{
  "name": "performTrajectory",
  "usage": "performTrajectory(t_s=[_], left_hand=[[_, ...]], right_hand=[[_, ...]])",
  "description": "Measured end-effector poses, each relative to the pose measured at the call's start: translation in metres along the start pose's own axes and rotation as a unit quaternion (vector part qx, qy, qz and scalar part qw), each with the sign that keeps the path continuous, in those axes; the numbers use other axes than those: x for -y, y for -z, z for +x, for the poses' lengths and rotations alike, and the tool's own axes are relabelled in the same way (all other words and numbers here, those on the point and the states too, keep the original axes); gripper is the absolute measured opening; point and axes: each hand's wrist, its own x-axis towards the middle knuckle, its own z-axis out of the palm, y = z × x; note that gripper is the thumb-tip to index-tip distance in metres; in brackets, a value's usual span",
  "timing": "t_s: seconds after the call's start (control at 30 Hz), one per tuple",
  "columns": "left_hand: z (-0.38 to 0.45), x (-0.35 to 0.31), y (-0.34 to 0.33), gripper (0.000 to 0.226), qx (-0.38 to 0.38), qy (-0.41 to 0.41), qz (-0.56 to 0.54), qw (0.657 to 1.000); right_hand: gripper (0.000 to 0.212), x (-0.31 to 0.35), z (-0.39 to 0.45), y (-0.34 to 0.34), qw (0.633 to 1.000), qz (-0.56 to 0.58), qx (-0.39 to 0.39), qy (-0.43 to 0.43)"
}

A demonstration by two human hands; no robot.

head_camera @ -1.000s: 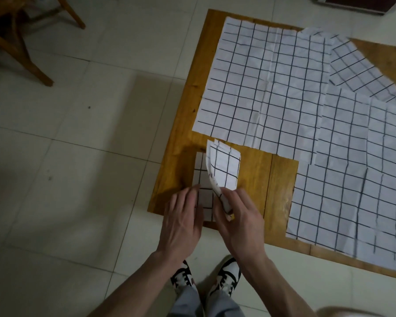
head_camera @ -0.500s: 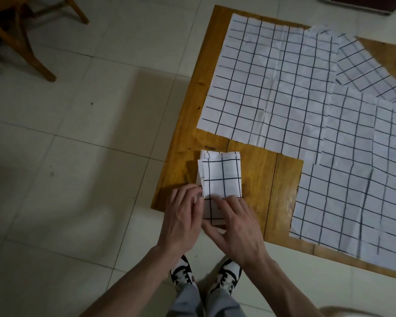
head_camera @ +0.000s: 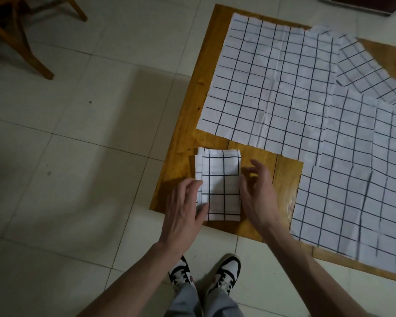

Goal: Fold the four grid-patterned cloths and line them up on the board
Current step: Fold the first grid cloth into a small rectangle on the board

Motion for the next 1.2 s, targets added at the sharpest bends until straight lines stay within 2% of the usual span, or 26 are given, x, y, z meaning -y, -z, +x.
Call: performTrajectory(t_s=[0.1, 0.2, 0.27, 0.33, 0.47, 0.53, 0.6, 0.7, 0.77, 0.87, 1.0, 1.07, 1.2], left_hand=[[0.001, 0.002, 0.000, 0.049, 0.005, -0.006, -0.005, 1.000], [0.001, 0.002, 0.001, 0.047, 0.008, -0.008, -0.012, 1.000], [0.002, 0.002, 0.001, 0.045, 0.011, -0.007, -0.008, 1.000], [0.002, 0.000, 0.003, 0.039, 0.009, -0.003, -0.006, 1.000], [0.003, -0.008, 0.005, 0.036, -0.001, 0.003, -0.002, 1.000], [0.004, -0.014, 0.005, 0.038, -0.005, 0.013, 0.014, 1.000], [0.005, -0.019, 0.003, 0.041, -0.006, 0.018, 0.031, 0.999], [0.004, -0.026, -0.001, 0.042, -0.004, 0.009, 0.049, 0.999], [0.002, -0.028, -0.004, 0.042, 0.006, -0.007, 0.059, 0.998], [-0.003, -0.028, -0.010, 0.045, 0.027, -0.066, 0.085, 0.994], [-0.007, -0.025, -0.017, 0.054, 0.066, -0.139, 0.131, 0.979], [-0.005, -0.024, -0.019, 0.058, 0.084, -0.136, 0.153, 0.975], [-0.001, -0.023, -0.019, 0.061, 0.094, -0.127, 0.170, 0.973]], right_hand=[[0.057, 0.009, 0.022, 0.004, 0.997, 0.033, 0.039, -0.059], [0.053, 0.014, 0.034, 0.003, 0.986, 0.090, 0.081, -0.118], [0.041, 0.015, 0.036, 0.002, 0.978, 0.116, 0.097, -0.145], [0.022, 0.017, 0.033, 0.003, 0.980, 0.109, 0.105, -0.126], [0.022, 0.013, 0.020, 0.009, 0.988, 0.119, 0.045, -0.086], [0.023, 0.010, 0.011, 0.011, 0.983, 0.150, -0.003, -0.108], [0.019, 0.012, 0.001, 0.013, 0.962, 0.214, -0.065, -0.158], [0.013, 0.016, -0.012, 0.015, 0.901, 0.336, -0.133, -0.240], [0.007, 0.017, -0.019, 0.014, 0.880, 0.369, -0.133, -0.269], [0.003, 0.016, -0.026, 0.011, 0.875, 0.368, -0.120, -0.290], [0.010, 0.007, -0.026, 0.009, 0.896, 0.318, -0.102, -0.293], [0.017, 0.002, -0.024, 0.011, 0.908, 0.279, -0.103, -0.295], [0.042, 0.001, -0.021, 0.028, 0.899, 0.253, -0.075, -0.349]])
